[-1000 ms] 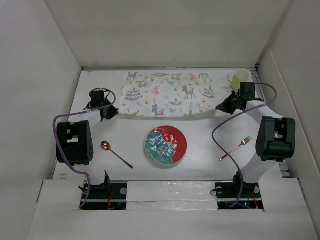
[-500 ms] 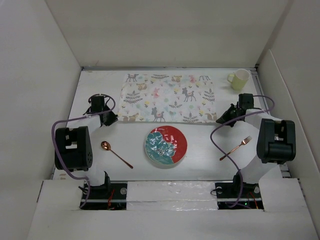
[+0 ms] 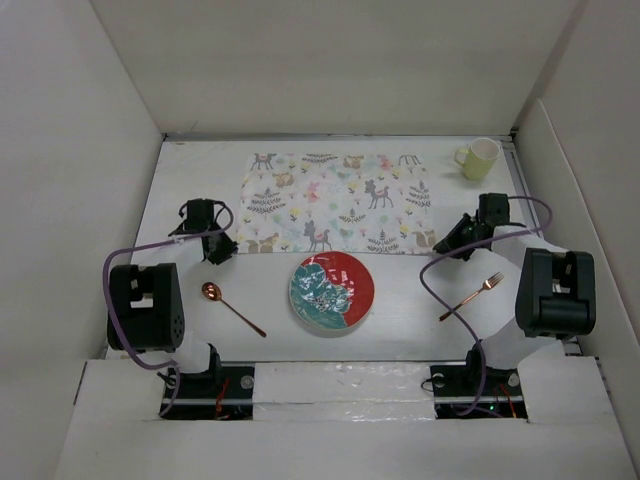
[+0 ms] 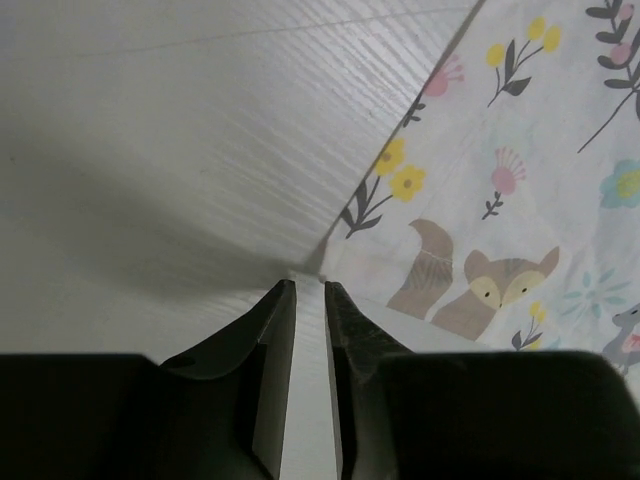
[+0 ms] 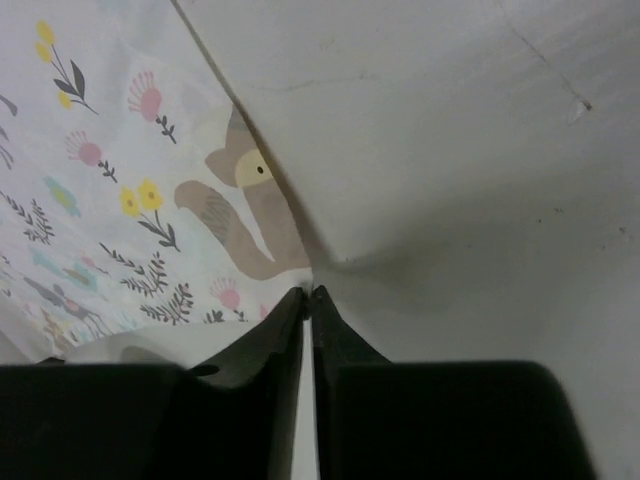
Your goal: Set the dinner table for one person
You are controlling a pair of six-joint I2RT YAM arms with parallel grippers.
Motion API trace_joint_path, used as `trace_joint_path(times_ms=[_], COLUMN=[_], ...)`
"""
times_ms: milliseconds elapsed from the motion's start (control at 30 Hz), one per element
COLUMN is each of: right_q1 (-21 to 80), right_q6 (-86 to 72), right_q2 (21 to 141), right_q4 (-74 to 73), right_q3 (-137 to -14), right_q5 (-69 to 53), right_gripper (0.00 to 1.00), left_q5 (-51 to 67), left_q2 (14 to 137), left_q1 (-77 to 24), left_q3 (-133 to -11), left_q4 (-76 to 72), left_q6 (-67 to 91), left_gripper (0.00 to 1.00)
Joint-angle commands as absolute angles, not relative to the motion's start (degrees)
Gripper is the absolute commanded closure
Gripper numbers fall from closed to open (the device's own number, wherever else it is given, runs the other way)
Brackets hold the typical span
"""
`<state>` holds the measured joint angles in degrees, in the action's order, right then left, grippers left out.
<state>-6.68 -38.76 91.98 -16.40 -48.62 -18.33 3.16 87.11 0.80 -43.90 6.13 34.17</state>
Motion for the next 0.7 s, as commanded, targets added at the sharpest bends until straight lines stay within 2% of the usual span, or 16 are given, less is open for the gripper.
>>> trace_joint_path(times_ms=[0, 67, 100, 167, 200, 267, 300, 333, 367, 433, 500, 567, 600, 633, 667], right_q1=[-7.03, -7.03, -7.03, -5.81, -5.8, -3.53, -2.47, -1.16, 0.34, 6.04, 13.48, 18.0, 19.76, 22.47, 23.37], right_q6=[-37.53, -37.35, -37.01, -36.57, -36.48, -36.21, -35.51, -35.59, -35.77, -37.52, -39.8, -40.34, -40.6, -41.04, -41.57], right_q2=[86.94, 84.56, 83.25, 77.72, 75.69, 69.72, 67.78, 65.94, 63.31, 61.88, 62.66, 65.2, 66.26, 67.4, 68.54], right_q4=[-17.48, -18.63, -20.2, -21.35, -22.05, -22.67, -21.98, -21.1, -20.31, -15.4, -11.98, -10.64, -9.59, -8.88, -8.18], right_q3=[-47.99, -47.99, -47.99, -47.55, -46.68, -45.18, -44.22, -41.6, -40.18, -35.63, -33.5, -32.52, -32.61, -32.69, -32.61], right_q5=[-18.1, -18.11, -17.5, -16.79, -16.61, -17.48, -20.19, -21.95, -23.8, -29.95, -29.8, -28.83, -28.57, -28.22, -27.95], right_gripper=[0.78, 0.69, 0.61, 0.55, 0.49, 0.46, 0.71, 0.94, 1.0, 1.0, 0.99, 0.8, 0.57, 0.49, 0.44], left_q5=[1.23, 0.62, 0.53, 0.53, 0.61, 1.23, 2.19, 4.98, 5.53, 5.8, 5.98, 5.19, 5.19, 7.62, 9.47], left_q2=[82.89, 81.74, 81.22, 78.58, 76.4, 74.19, 72.0, 70.94, 69.88, 67.77, 66.63, 66.36, 66.01, 65.83, 65.48], left_q1=[0.79, 0.79, 0.79, 0.79, 0.79, 0.79, 0.79, 0.79, -0.25, -4.71, -8.77, -13.96, -14.93, -15.46, -15.47], left_q3=[-44.73, -46.4, -47.45, -50.61, -52.54, -54.05, -55.01, -55.37, -55.63, -57.12, -58.87, -60.29, -61.51, -61.78, -61.87], left_q4=[8.34, 9.4, 10.45, 11.6, 12.38, 12.66, 12.48, 12.39, 12.31, 12.04, 10.91, 10.46, 10.02, 9.76, 9.15], left_q6=[33.84, 33.58, 32.97, 32.17, 31.47, 30.59, 30.24, 29.19, 29.01, 27.7, 27.25, 26.98, 27.07, 26.98, 27.07], left_gripper=[0.82, 0.77, 0.75, 0.67, 0.66, 0.65, 0.69, 0.77, 0.99, 1.0, 1.0, 1.0, 1.0, 1.0, 0.88])
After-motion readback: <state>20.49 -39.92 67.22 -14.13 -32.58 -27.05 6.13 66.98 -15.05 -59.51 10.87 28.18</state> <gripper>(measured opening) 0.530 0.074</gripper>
